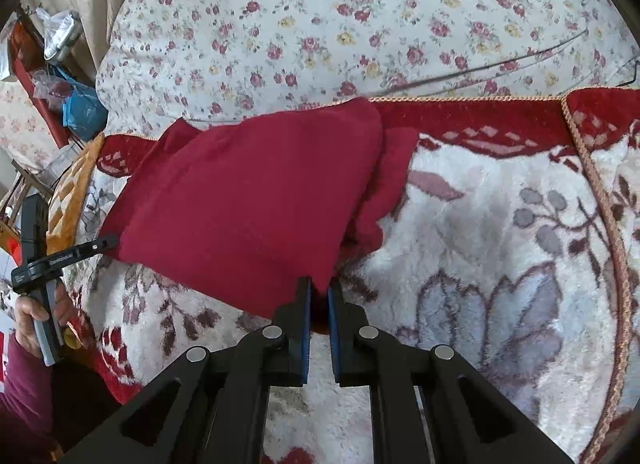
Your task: Fold small clothes
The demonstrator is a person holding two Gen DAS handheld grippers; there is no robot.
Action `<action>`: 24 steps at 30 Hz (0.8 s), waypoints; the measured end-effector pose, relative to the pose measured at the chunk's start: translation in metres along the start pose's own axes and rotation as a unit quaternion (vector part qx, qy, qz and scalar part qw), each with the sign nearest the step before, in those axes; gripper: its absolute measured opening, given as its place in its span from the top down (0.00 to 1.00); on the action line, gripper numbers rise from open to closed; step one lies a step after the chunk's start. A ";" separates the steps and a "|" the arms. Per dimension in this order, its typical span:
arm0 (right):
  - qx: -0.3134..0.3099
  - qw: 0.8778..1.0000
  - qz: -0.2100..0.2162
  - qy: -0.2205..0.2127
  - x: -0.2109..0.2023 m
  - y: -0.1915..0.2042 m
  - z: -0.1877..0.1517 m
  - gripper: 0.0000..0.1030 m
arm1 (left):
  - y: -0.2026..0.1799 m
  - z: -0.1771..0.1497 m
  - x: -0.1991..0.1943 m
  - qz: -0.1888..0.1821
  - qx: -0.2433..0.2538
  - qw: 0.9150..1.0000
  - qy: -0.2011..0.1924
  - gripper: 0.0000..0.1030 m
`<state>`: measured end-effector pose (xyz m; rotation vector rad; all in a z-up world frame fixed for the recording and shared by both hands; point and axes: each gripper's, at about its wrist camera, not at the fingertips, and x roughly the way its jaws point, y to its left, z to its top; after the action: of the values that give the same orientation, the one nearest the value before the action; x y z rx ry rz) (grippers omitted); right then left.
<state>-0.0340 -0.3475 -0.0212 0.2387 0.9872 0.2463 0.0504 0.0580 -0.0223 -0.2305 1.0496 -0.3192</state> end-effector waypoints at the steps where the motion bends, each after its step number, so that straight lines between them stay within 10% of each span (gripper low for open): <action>1: 0.002 1.000 -0.003 0.006 0.002 -0.003 -0.001 0.93 | 0.004 -0.002 0.000 -0.001 -0.004 1.000 0.005 0.85; 6: 0.010 1.000 -0.004 0.026 0.012 -0.004 -0.007 0.82 | 0.008 -0.011 0.010 0.013 0.001 1.000 0.023 0.83; 11: -0.009 1.000 0.002 -0.026 -0.019 0.026 0.015 0.53 | 0.009 -0.007 -0.006 0.041 -0.012 0.999 -0.005 0.48; 15: -0.045 0.998 0.049 -0.022 0.011 0.081 0.040 0.53 | 0.004 0.001 -0.016 0.048 -0.016 0.998 -0.043 0.32; 24: -0.141 0.988 0.058 0.017 0.151 0.213 0.116 0.53 | 0.015 0.011 0.012 0.124 -0.026 0.992 -0.028 0.31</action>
<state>0.1229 -0.1086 -0.0138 0.0332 0.9616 0.4939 0.0676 0.0684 -0.0316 -0.1517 1.0195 -0.0607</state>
